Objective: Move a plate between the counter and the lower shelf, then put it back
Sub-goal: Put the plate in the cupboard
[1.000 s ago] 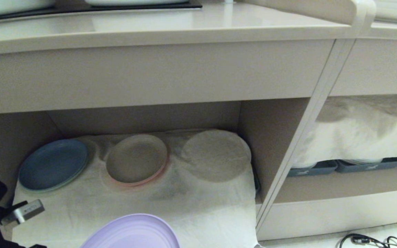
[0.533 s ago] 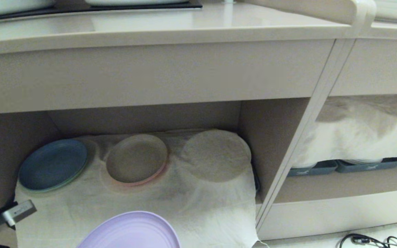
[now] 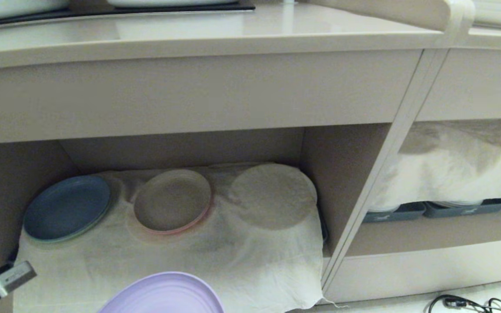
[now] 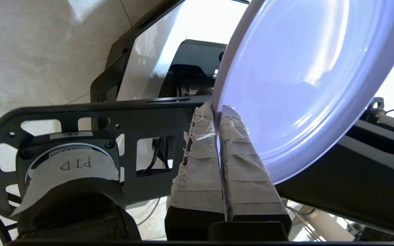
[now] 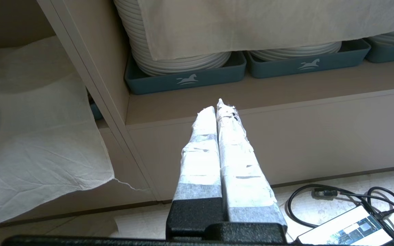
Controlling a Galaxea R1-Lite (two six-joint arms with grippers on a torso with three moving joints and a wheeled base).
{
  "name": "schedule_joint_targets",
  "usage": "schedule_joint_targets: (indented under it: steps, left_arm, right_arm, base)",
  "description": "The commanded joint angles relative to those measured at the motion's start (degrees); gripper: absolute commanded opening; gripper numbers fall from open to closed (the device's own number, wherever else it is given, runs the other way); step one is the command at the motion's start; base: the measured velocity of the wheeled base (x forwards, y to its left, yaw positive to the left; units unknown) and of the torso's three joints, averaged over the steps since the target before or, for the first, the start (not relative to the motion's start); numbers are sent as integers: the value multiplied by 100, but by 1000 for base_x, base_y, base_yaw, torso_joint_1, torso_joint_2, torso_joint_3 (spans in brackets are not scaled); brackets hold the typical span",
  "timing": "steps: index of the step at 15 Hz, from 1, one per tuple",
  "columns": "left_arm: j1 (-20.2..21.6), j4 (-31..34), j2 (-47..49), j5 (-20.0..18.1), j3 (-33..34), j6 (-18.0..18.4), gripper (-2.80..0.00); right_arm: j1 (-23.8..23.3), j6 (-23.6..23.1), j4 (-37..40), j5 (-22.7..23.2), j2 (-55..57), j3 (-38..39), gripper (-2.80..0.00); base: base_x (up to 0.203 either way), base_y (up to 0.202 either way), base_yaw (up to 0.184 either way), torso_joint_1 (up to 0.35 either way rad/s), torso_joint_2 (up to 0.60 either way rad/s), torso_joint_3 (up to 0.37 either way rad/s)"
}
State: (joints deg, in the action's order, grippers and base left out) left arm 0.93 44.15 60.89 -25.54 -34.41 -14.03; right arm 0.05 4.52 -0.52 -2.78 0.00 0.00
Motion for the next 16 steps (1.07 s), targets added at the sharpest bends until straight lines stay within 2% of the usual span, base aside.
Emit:
schedule_joint_targets:
  steps: [1, 16]
  left_arm:
    - [4, 23, -286, -5, 142, -20, -280]
    - [13, 14, -367, 22, 268, -12, -280]
  right_arm:
    - [4, 5, -9, -3, 0, 0, -280]
    - [4, 5, -1, -3, 0, 0, -280]
  base:
    - [0, 0, 0, 0, 0, 0]
    - [0, 0, 0, 0, 0, 0]
